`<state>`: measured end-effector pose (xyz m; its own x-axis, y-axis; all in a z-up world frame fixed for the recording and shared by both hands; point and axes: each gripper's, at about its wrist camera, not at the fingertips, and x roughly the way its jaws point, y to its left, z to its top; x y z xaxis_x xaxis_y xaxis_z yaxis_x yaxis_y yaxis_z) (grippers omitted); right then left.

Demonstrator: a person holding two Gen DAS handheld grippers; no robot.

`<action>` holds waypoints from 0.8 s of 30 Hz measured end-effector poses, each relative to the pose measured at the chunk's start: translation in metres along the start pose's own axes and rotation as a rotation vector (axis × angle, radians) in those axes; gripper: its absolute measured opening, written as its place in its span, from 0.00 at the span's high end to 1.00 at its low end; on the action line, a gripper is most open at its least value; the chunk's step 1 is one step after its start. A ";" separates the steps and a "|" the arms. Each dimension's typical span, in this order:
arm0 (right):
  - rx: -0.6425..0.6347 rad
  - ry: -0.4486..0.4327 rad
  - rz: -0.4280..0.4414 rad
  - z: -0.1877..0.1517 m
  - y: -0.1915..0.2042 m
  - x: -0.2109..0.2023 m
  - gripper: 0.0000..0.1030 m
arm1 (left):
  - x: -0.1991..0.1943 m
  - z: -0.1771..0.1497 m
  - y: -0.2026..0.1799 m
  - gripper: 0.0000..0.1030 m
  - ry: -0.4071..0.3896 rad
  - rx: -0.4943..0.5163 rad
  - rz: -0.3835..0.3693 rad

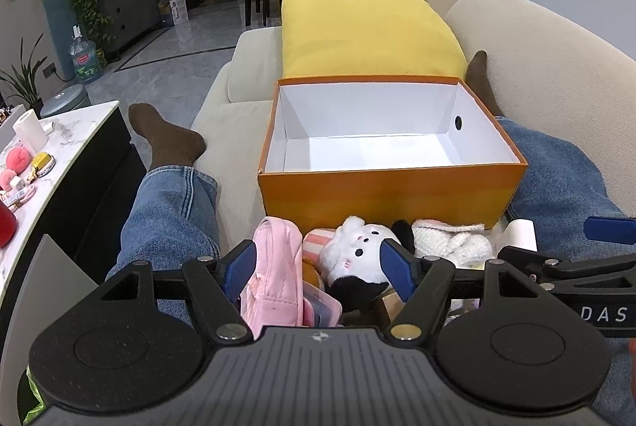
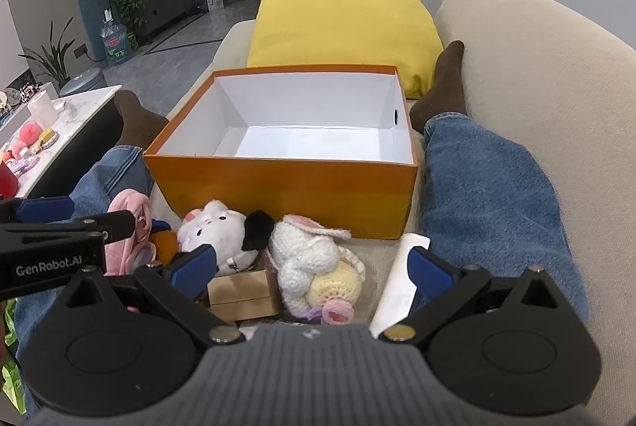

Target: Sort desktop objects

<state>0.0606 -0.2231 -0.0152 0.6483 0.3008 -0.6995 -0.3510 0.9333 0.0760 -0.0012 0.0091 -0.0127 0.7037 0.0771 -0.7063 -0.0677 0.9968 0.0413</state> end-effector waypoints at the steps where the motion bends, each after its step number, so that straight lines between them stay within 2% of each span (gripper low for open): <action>1: 0.000 0.001 0.000 0.000 0.000 0.000 0.01 | 0.000 0.000 0.000 0.21 0.000 0.000 0.000; 18: 0.034 0.007 -0.018 -0.002 -0.001 0.001 0.01 | -0.004 -0.003 0.000 0.21 0.004 -0.003 0.004; 24: 0.046 0.009 -0.021 -0.004 -0.005 0.003 0.01 | -0.005 -0.003 0.010 0.21 0.001 -0.020 0.011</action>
<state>0.0615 -0.2280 -0.0207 0.6492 0.2794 -0.7075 -0.3059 0.9475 0.0935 -0.0076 0.0184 -0.0115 0.7023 0.0882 -0.7064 -0.0897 0.9953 0.0351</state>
